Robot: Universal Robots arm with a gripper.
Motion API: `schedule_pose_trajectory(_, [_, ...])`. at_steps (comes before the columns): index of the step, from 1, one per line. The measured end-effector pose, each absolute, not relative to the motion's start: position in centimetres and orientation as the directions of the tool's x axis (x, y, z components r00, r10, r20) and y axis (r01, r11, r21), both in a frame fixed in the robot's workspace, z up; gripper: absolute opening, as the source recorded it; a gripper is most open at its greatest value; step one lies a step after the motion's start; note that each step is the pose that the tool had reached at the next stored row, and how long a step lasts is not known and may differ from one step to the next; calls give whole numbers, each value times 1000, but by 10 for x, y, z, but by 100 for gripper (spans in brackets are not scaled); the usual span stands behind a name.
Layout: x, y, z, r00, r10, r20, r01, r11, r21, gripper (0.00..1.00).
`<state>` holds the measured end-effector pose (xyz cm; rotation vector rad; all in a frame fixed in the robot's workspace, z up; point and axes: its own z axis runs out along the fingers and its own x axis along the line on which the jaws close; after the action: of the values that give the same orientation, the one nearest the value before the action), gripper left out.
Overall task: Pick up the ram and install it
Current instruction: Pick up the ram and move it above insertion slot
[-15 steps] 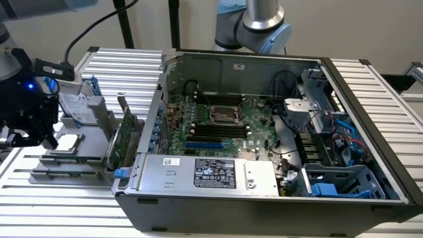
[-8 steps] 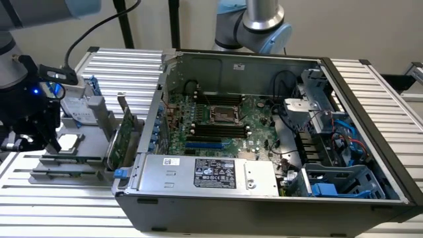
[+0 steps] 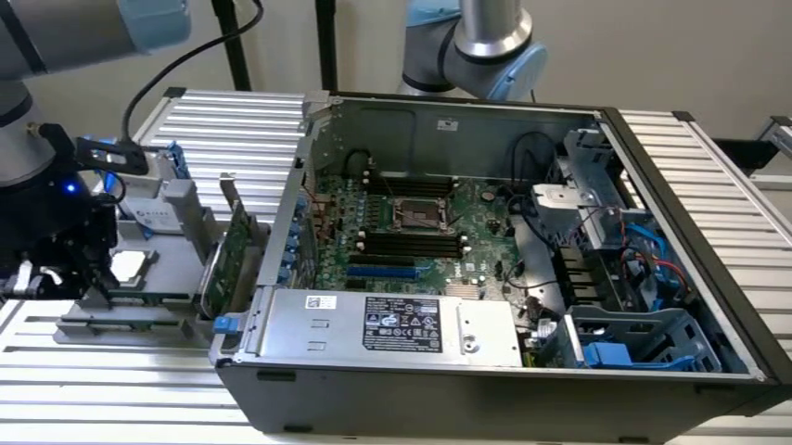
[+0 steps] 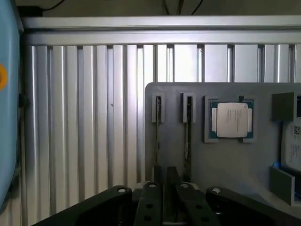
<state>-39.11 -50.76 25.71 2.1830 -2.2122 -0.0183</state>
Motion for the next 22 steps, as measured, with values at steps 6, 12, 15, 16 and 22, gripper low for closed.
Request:
schedule_pose_trajectory(6, [-391, -510, 247, -9, -1000, 14, -999, 9, 32, 100])
schedule_pose_trajectory(12, [-391, -511, 236, -7, -1000, 13, -999, 7, 32, 100])
schedule_pose_trajectory(15, [-391, -512, 230, -6, -1000, 12, -999, 6, 32, 100])
schedule_pose_trajectory(16, [-391, -512, 228, -5, -1000, 12, -999, 6, 32, 100])
schedule_pose_trajectory(22, [-391, -513, 218, -2, -1000, 6, -999, 2, 33, 100])
